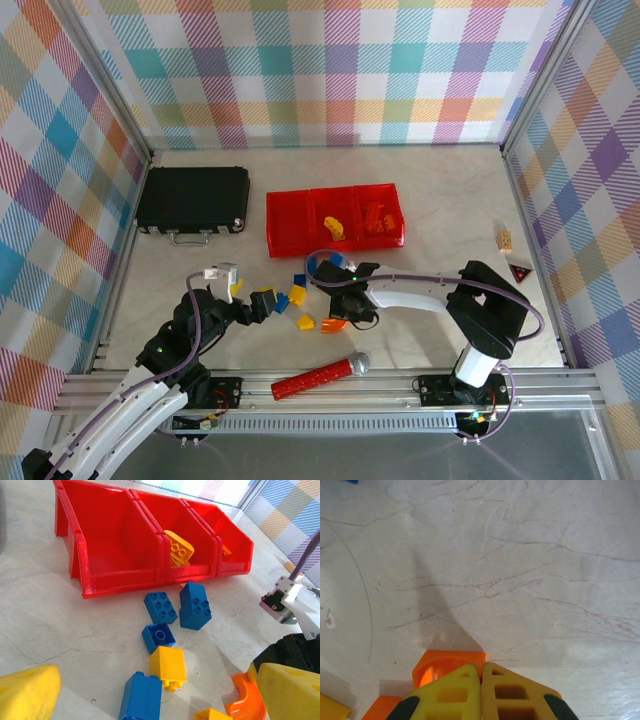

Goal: Sort the legos into containers by color
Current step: Pick up the lego from the bottom-center of the table, then place the lego in the container.

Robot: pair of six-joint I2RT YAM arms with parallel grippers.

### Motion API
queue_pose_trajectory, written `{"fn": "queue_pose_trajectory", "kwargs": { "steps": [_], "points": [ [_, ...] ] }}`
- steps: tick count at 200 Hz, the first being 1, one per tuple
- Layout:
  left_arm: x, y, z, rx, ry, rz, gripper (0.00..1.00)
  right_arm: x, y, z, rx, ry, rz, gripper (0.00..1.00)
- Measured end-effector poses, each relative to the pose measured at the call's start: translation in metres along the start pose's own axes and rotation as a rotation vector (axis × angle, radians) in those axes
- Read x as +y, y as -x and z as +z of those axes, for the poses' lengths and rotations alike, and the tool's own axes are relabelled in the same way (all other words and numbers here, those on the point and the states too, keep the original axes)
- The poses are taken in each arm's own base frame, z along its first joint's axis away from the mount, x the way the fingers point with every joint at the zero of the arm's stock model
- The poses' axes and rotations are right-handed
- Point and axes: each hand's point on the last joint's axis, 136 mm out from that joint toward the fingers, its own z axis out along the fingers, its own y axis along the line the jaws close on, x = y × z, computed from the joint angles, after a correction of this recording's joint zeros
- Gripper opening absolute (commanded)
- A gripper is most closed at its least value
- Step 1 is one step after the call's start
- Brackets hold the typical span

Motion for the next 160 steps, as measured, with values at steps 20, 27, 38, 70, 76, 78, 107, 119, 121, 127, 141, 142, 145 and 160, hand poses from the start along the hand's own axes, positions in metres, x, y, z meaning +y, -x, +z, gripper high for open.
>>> {"fn": "queue_pose_trajectory", "kwargs": {
  "steps": [20, 27, 38, 70, 76, 78, 107, 119, 121, 127, 141, 142, 145, 160],
  "points": [
    [0.0, 0.0, 0.0, 0.0, 0.0, 0.0, 1.0, -0.004, 0.003, -0.003, -0.018, -0.012, -0.006, 0.0],
    [0.0, 0.0, 0.0, 0.0, 0.0, 0.0, 1.0, -0.005, 0.004, -0.005, -0.024, -0.017, -0.01, 0.0],
    [0.0, 0.0, 0.0, 0.0, 0.0, 0.0, 1.0, -0.007, 0.007, -0.008, -0.034, -0.024, -0.023, 0.0],
    [0.0, 0.0, 0.0, 0.0, 0.0, 0.0, 1.0, -0.01, 0.03, -0.028, -0.082, -0.005, -0.041, 0.0],
    [0.0, 0.0, 0.0, 0.0, 0.001, 0.0, 1.0, -0.011, 0.037, -0.034, -0.096, 0.006, -0.041, 0.0],
    [0.0, 0.0, 0.0, 0.0, 0.0, 0.0, 1.0, -0.011, 0.039, -0.035, -0.1, 0.01, -0.043, 0.0],
    [0.0, 0.0, 0.0, 0.0, 0.0, 0.0, 1.0, -0.017, 0.086, -0.072, -0.193, 0.072, -0.061, 0.0],
    [0.0, 0.0, 0.0, 0.0, 0.0, 0.0, 1.0, -0.023, 0.107, -0.086, -0.236, 0.087, -0.077, 0.0],
    [0.0, 0.0, 0.0, 0.0, 0.0, 0.0, 1.0, -0.023, 0.111, -0.089, -0.244, 0.09, -0.081, 0.0],
    [0.0, 0.0, 0.0, 0.0, 0.0, 0.0, 1.0, -0.027, 0.121, -0.094, -0.261, 0.092, -0.088, 0.0],
    [0.0, 0.0, 0.0, 0.0, 0.0, 0.0, 1.0, -0.034, 0.145, -0.104, -0.298, 0.103, -0.116, 0.0],
    [0.0, 0.0, 0.0, 0.0, 0.0, 0.0, 1.0, -0.035, 0.147, -0.105, -0.3, 0.104, -0.117, 0.0],
    [0.0, 0.0, 0.0, 0.0, 0.0, 0.0, 1.0, -0.037, 0.151, -0.106, -0.304, 0.106, -0.125, 0.0],
    [0.0, 0.0, 0.0, 0.001, 0.001, 0.0, 1.0, -0.046, 0.173, -0.11, -0.32, 0.111, -0.159, 0.0]
  ]
}}
